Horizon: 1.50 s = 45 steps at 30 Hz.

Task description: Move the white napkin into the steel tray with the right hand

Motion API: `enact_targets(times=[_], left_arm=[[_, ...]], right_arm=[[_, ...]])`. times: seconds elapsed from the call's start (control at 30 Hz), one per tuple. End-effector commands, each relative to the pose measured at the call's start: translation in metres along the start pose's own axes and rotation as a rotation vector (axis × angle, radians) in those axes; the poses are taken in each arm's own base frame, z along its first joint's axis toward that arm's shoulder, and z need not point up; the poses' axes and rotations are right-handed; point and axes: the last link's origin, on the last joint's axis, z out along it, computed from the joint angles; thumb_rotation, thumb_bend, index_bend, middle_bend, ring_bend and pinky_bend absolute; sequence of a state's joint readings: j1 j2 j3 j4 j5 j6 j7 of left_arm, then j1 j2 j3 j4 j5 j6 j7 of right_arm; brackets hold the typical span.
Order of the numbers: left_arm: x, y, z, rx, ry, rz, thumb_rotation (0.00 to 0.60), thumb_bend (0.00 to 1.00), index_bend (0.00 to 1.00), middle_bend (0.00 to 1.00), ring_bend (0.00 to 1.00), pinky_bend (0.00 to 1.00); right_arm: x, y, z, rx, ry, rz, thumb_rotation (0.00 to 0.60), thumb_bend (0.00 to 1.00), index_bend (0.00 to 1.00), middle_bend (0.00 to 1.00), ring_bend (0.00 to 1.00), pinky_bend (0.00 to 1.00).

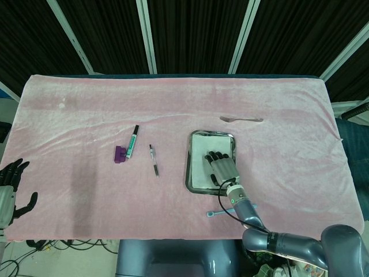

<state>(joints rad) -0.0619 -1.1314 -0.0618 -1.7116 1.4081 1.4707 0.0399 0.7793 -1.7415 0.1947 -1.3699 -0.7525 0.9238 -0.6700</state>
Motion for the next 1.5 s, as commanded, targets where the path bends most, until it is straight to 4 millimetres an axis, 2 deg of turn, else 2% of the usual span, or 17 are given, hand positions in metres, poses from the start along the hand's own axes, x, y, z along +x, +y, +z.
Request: enact_targets(times=[0.03, 0.77, 1.5], left_arm=[[0.000, 0.000, 0.000, 0.000, 0.000, 0.000, 0.600, 0.41, 0.11, 0.03, 0.00, 0.09], [0.000, 0.000, 0.000, 0.001, -0.002, 0.002, 0.600, 0.41, 0.11, 0.03, 0.00, 0.10], [0.000, 0.000, 0.000, 0.000, 0.000, 0.001, 0.600, 0.41, 0.11, 0.03, 0.00, 0.10]], right_arm=[[-0.001, -0.002, 0.000, -0.017, -0.006, 0.003, 0.600, 0.41, 0.21, 0.13, 0.15, 0.21], [-0.010, -0.019, -0.007, -0.141, -0.031, 0.066, 0.600, 0.41, 0.21, 0.13, 0.16, 0.21], [-0.009, -0.030, -0.005, -0.134, -0.017, 0.106, 0.600, 0.41, 0.21, 0.13, 0.16, 0.21]])
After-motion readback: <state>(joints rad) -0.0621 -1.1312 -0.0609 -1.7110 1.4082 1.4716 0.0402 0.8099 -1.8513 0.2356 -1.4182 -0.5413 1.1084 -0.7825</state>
